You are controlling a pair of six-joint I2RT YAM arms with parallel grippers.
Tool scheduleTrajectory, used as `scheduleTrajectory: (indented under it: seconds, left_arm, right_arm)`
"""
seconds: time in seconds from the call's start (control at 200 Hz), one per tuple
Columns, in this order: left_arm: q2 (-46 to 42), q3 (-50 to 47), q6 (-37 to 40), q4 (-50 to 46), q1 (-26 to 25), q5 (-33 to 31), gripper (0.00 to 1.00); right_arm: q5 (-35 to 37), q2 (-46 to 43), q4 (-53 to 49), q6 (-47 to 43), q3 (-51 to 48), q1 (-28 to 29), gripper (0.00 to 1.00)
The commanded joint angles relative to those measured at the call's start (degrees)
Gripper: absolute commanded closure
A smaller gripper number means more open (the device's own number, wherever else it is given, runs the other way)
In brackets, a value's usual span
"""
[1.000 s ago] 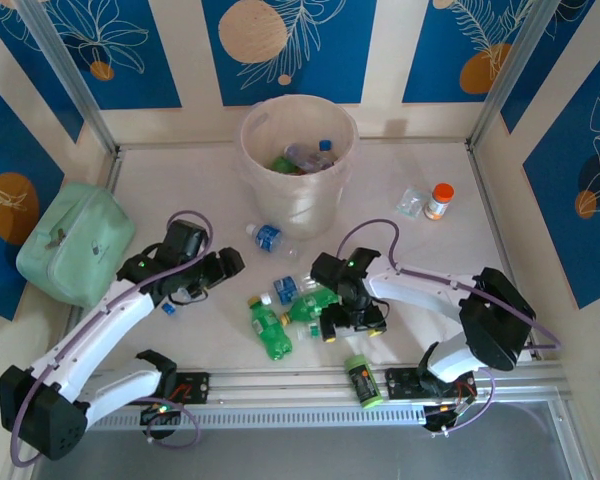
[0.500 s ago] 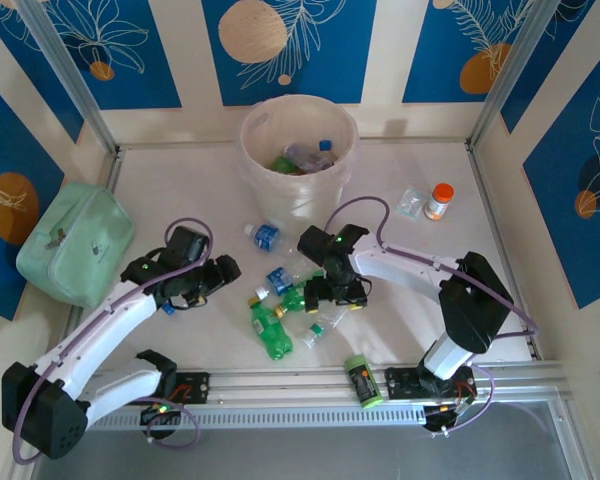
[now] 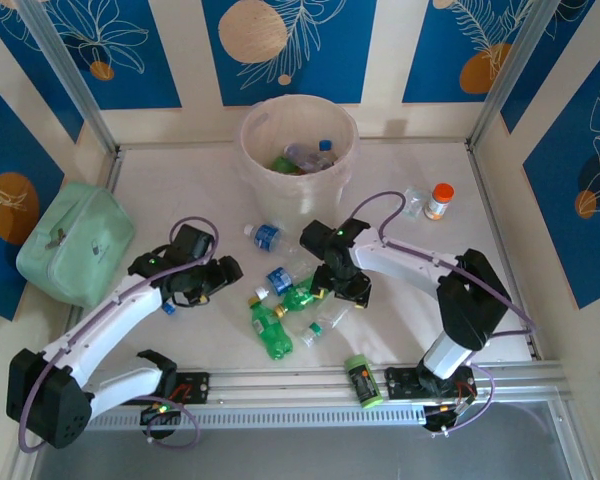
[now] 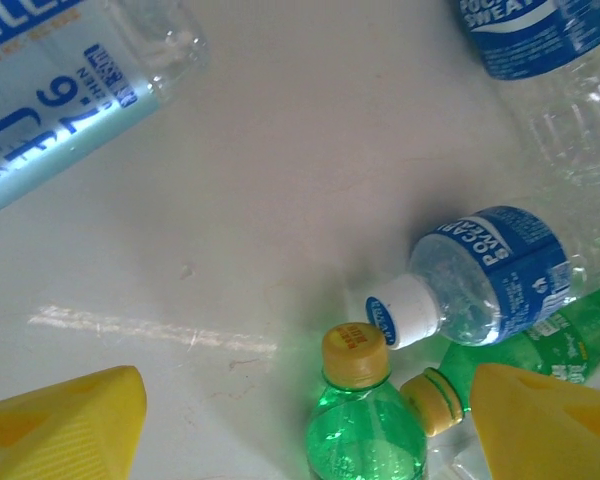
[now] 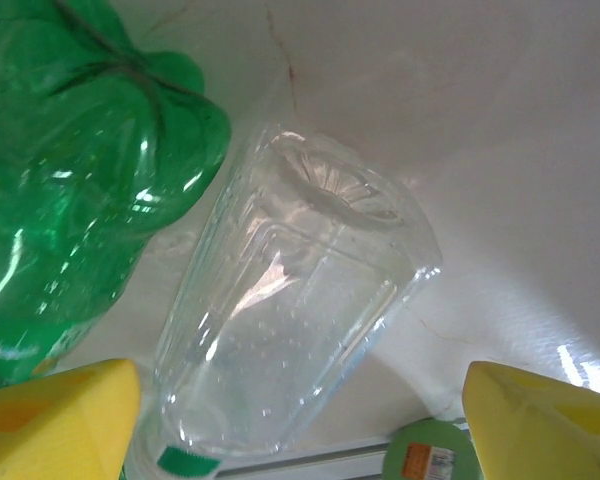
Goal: Put the plastic bottles in the bin
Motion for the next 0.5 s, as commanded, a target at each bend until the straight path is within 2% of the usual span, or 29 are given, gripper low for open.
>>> scheduleTrajectory:
  seconds: [0.0, 0.17, 0.495]
  left_arm:
    - [-0.21, 1.83, 1.42, 0.09, -0.26, -0.53, 0.16]
    - [-0.6, 1.83, 1.51, -0.58, -0.24, -1.42, 0.16]
    - [-1.13, 0.79, 0.98, -1.05, -0.17, -1.87, 0.17]
  right_arm:
    - [-2.01, 1.97, 0.29, 3.82, -0.68, -0.48, 0.16]
    - [-4.55, 4.37, 1.92, 3.78, -2.64, -2.3, 0.21]
    - [-4.69, 5.75, 3.96, 2.97, -4.15, -4.26, 0.29]
